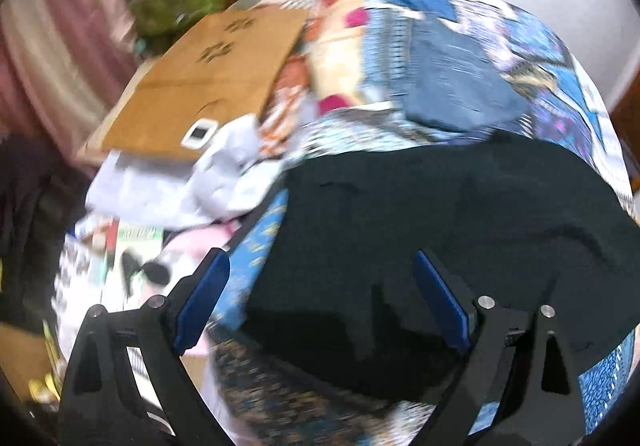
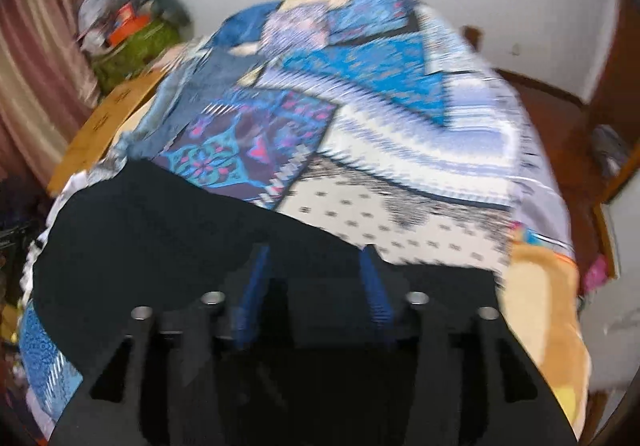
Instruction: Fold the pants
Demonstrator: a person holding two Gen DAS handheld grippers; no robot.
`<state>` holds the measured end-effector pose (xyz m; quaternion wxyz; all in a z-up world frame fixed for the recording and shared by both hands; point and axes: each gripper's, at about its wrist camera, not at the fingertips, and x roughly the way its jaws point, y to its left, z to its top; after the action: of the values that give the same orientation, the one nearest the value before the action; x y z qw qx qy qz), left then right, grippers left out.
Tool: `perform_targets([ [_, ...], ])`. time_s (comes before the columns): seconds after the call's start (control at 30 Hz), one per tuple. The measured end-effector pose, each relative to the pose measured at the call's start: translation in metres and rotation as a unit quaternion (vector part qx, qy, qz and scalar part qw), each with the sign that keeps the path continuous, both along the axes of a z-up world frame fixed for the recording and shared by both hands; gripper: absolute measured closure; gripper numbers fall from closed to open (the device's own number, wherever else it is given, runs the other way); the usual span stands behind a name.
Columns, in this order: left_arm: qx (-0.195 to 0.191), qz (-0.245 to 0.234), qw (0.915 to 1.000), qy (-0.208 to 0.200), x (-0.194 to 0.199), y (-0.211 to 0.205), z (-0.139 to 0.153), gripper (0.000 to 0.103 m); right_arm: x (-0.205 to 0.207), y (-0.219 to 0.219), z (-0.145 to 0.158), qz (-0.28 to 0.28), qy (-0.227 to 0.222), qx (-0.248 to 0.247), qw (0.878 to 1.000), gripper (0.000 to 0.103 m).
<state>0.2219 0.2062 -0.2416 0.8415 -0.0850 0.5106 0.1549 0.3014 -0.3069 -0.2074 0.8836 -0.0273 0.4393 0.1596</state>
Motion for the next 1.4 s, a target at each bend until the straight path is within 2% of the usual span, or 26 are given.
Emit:
perform_targets([
  [0.2,-0.064,0.053,0.9958,0.038,-0.026,0.045,-0.037,0.009,-0.036,-0.037,-0.008,-0.074,0.012,0.001,0.997,0.056],
  [0.37,-0.155,0.054,0.9849,0.055,-0.031,0.044,-0.073,0.009,-0.069,-0.060,-0.029,-0.128,0.038,0.005,0.991,0.056],
  [0.43,-0.175,0.053,0.9817,0.054,-0.030,0.040,-0.079,0.010,-0.080,-0.069,-0.038,-0.151,0.049,0.006,0.987,0.056],
  [0.5,-0.193,0.050,0.9788,0.048,-0.029,0.035,-0.082,0.015,-0.090,-0.078,-0.042,-0.167,0.054,0.009,0.984,0.056],
  [0.53,-0.198,0.048,0.9781,0.044,-0.029,0.033,-0.083,0.023,-0.094,-0.082,-0.044,-0.176,0.056,0.010,0.983,0.056],
  [0.6,-0.184,0.038,0.9815,0.040,-0.028,0.026,-0.081,0.026,-0.100,-0.091,-0.049,-0.189,0.061,0.018,0.980,0.056],
  [0.73,-0.150,0.027,0.9879,0.030,-0.029,0.021,-0.073,0.040,-0.102,-0.100,-0.061,-0.199,0.069,0.012,0.978,0.056],
  [0.77,-0.140,0.029,0.9894,0.027,-0.030,0.020,-0.070,0.053,-0.100,-0.102,-0.065,-0.202,0.072,0.014,0.977,0.056],
  [0.8,-0.108,0.038,0.9928,0.033,-0.030,0.019,-0.068,0.062,-0.100,-0.102,-0.067,-0.204,0.072,0.017,0.976,0.056],
  [0.83,-0.093,0.039,0.9942,0.037,-0.029,0.020,-0.067,0.068,-0.098,-0.104,-0.069,-0.205,0.072,0.021,0.976,0.056],
  [1.0,-0.106,0.047,0.9928,0.029,-0.032,0.026,-0.064,0.069,-0.084,-0.111,-0.082,-0.210,0.087,0.065,0.972,0.056],
  [1.13,-0.098,0.041,0.9937,0.038,-0.030,0.023,-0.065,0.069,-0.082,-0.115,-0.093,-0.214,0.108,0.115,0.964,0.068],
  [1.2,-0.104,0.041,0.9929,0.043,-0.028,0.023,-0.067,0.068,-0.084,-0.113,-0.096,-0.216,0.109,0.116,0.963,0.074],
  [1.23,-0.109,0.043,0.9920,0.046,-0.028,0.023,-0.068,0.064,-0.085,-0.111,-0.097,-0.214,0.108,0.111,0.964,0.079],
  [1.27,-0.120,0.044,0.9905,0.051,-0.027,0.025,-0.071,0.054,-0.087,-0.109,-0.097,-0.213,0.103,0.106,0.966,0.081],
  [1.33,-0.136,0.047,0.9882,0.053,-0.025,0.027,-0.075,0.041,-0.091,-0.109,-0.094,-0.212,0.094,0.106,0.967,0.086],
  [1.4,-0.128,0.039,0.9896,0.053,-0.023,0.023,-0.075,0.041,-0.093,-0.110,-0.088,-0.214,0.084,0.103,0.968,0.091],
])
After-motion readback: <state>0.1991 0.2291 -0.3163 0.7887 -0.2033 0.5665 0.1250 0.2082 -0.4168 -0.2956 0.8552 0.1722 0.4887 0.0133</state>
